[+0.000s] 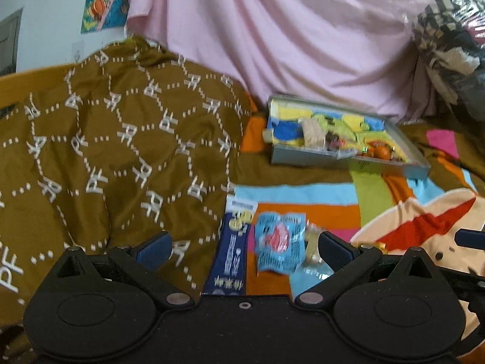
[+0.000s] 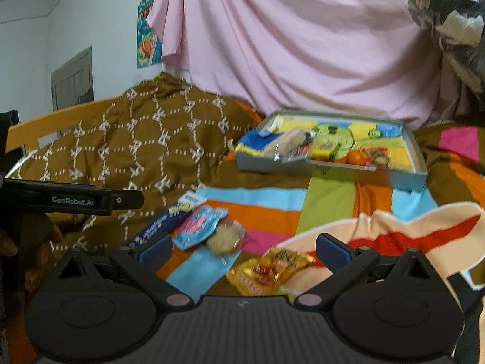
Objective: Organize snacks
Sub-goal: 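Withdraw both grippers from the tray back over the remaining snacks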
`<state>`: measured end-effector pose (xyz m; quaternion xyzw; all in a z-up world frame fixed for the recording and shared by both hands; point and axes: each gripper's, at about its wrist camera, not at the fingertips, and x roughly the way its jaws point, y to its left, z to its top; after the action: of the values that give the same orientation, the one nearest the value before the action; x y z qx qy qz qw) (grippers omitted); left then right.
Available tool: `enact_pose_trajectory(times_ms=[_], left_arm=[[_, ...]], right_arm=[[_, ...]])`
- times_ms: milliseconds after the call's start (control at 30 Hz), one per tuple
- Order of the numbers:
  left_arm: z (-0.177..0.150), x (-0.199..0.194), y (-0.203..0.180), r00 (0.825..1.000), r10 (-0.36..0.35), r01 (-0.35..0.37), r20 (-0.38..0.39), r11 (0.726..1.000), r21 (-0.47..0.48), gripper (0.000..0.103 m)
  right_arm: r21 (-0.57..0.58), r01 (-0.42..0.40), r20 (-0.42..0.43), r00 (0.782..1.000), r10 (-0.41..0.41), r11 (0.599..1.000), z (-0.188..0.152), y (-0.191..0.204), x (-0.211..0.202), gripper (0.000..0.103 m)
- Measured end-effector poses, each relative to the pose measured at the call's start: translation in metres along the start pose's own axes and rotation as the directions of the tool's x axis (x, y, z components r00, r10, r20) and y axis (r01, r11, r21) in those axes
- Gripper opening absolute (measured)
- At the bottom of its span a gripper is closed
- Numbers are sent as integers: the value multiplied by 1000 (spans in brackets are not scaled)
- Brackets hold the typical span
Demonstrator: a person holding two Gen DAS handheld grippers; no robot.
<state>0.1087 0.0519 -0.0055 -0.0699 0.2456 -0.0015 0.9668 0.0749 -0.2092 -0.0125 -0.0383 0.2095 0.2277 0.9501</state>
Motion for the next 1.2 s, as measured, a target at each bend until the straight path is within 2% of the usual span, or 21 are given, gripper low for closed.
enact_pose_trajectory(times_ms=[300,567,800,933,1100,1200], left_arm=[[-12,21,4,997,5,-4,-82,1000,15,102],[-13,38,4,993,7,0,-116,998,58,102],[-11,52,15,990,-13,16,-140,1000,21,102],[-10,58,17,986,-56,59,-158,998,13,102],[-9,65,18,982,-109,113,-155,993,20,102],[-6,71,19,975,-147,154,-165,988,29,102]], right_arm=[[-7,-23,-97,995,22,1000,-14,7,16,103],[-17,-45,-157,987,41,999,-17,12,35,103],[-56,-59,-208,977,46,997,-16,9,55,103],[-77,-63,-226,973,44,995,-13,8,67,103],[-186,-120,-239,968,74,975,-5,11,83,103],[-305,-225,-262,954,146,926,0,17,91,103]])
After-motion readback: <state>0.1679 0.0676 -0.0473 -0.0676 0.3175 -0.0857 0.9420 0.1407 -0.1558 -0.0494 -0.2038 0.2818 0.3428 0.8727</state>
